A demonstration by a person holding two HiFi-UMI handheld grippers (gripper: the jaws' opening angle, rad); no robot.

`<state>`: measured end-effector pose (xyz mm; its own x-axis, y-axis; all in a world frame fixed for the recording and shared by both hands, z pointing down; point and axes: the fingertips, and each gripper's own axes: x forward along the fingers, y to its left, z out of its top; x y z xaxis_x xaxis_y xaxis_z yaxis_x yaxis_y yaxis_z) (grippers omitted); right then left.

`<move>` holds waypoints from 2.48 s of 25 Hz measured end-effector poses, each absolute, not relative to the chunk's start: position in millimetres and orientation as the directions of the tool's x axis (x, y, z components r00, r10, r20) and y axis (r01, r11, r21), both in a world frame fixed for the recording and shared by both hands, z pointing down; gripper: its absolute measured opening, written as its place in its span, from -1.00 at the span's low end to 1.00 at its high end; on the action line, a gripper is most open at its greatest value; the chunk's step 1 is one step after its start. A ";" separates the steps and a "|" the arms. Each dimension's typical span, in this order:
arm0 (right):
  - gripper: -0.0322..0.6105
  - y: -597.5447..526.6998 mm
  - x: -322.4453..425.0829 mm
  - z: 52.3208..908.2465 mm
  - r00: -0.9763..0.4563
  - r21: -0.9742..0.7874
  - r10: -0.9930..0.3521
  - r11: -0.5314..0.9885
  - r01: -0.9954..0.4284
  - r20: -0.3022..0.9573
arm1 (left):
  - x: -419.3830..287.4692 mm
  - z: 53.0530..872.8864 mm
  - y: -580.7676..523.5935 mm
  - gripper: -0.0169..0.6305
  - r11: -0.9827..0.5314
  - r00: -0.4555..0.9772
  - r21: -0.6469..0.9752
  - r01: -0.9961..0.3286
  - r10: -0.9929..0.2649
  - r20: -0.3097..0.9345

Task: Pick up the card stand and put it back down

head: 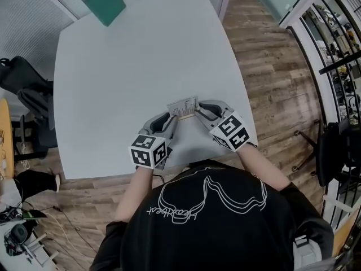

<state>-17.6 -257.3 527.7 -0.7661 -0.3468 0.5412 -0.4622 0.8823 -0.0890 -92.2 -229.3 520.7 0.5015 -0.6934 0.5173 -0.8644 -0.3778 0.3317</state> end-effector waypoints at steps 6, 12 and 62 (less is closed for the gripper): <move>-0.60 -265.9 -21.1 546.7 -0.759 -0.092 -0.330 0.887 -0.453 0.561 | -95.0 543.3 -237.4 -0.62 -0.375 0.500 0.332 -0.866 -0.676 0.541; -0.60 -269.2 -23.0 561.7 -0.755 -0.094 -0.313 0.892 -0.442 0.576 | -96.7 556.9 -240.3 -0.63 -0.360 0.483 0.323 -0.875 -0.675 0.558; -0.87 -72.6 -20.5 349.2 -0.929 -0.330 -0.367 0.872 -0.362 0.047 | -73.5 345.7 -55.9 -0.87 -0.675 0.765 0.395 -0.624 -0.632 0.129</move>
